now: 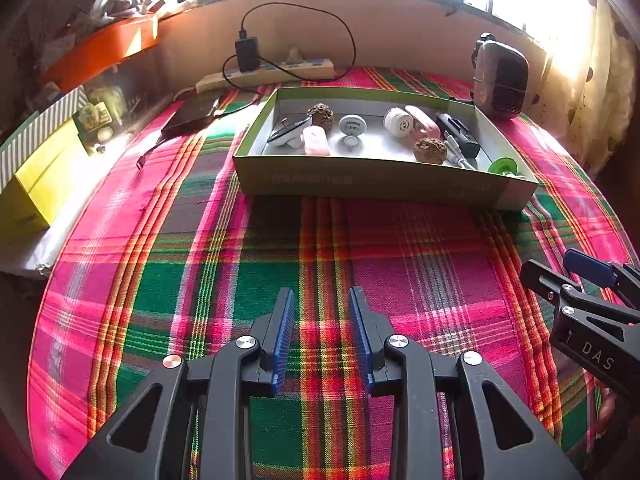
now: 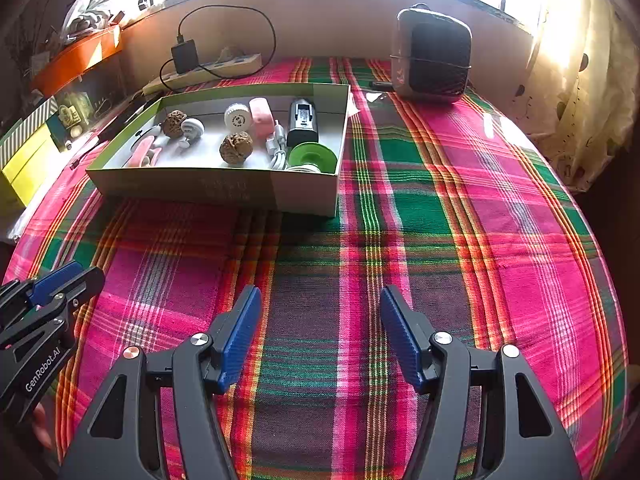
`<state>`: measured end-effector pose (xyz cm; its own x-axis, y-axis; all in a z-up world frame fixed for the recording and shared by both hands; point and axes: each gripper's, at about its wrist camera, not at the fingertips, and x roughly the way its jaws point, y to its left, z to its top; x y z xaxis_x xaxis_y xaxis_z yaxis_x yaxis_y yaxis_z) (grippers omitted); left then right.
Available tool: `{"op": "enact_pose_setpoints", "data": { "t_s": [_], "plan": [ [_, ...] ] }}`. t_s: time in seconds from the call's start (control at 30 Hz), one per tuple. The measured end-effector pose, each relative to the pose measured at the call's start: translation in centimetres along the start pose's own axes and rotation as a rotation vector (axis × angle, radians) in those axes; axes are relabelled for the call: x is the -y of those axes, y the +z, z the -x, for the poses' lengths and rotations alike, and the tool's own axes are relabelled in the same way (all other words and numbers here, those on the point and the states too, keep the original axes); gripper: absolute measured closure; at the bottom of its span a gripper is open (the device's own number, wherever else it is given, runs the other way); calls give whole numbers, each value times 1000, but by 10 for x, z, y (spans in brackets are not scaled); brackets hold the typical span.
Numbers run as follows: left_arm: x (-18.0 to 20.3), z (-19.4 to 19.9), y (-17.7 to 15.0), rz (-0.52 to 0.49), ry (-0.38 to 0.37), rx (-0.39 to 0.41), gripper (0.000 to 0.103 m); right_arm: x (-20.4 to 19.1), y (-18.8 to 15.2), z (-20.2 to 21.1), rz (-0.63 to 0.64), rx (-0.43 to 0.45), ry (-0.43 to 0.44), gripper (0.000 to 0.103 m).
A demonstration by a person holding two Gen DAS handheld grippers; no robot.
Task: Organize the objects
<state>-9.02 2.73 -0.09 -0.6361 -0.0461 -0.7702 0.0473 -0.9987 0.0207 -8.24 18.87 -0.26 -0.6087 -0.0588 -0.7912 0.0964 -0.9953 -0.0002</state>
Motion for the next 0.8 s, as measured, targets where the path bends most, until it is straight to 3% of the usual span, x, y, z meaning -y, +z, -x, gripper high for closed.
{"op": "enact_pose_setpoints", "data": {
  "t_s": [0.8],
  "plan": [
    [-3, 0, 0, 18, -21, 0, 77, -4, -1, 0, -6, 1, -8, 40]
  ]
}}
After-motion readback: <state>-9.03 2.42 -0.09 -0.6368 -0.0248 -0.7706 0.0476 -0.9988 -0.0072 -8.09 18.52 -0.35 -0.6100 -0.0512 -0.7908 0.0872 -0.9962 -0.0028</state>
